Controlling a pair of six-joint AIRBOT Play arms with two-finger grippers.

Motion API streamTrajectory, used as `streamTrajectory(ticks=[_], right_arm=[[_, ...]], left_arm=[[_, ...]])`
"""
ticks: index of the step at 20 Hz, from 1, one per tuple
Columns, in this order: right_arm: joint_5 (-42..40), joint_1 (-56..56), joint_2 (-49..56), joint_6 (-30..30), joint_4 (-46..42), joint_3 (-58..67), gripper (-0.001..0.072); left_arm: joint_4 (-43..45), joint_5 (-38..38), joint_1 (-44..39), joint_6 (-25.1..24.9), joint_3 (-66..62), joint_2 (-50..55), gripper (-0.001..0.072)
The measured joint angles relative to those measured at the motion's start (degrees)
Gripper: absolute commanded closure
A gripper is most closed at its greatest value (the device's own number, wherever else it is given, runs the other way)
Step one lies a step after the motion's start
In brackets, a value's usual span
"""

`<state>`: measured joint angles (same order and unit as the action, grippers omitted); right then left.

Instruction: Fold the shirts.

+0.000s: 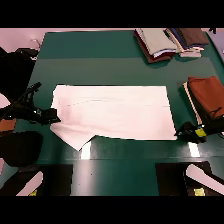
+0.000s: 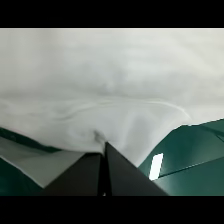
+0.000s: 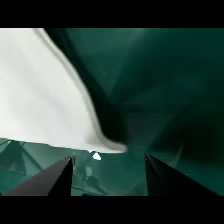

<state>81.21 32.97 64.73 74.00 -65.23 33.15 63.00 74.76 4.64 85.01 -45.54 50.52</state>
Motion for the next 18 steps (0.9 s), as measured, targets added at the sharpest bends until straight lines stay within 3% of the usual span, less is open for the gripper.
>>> streamTrajectory(ticks=[2,3,5,14,18], right_arm=[[-1.27,-3.69,2.03,-0.26,1.77,-0.48,0.0517],[-2.23,-5.97,2.84,-0.46,2.16,-0.15,0.0604],[-3.96,-10.25,3.5,-0.61,2.25,1.38,0.0694],[2.16,-18.21,-9.33,1.11,-7.58,8.46,0.0695],[2.25,-18.78,-11.69,2.23,-9.57,13.27,0.0695]], left_arm=[[-0.02,-0.17,0.0,0.0,-0.07,0.0,0.068],[0.02,-0.17,0.0,-0.04,-0.11,-0.02,0.068],[0.57,0.02,0.0,-0.11,-0.15,-0.57,0.0681],[3.15,7.91,0.0,1.53,-0.28,-10.29,0.0681],[2.69,5.01,0.0,1.77,-0.31,-9.99,0.0681]])
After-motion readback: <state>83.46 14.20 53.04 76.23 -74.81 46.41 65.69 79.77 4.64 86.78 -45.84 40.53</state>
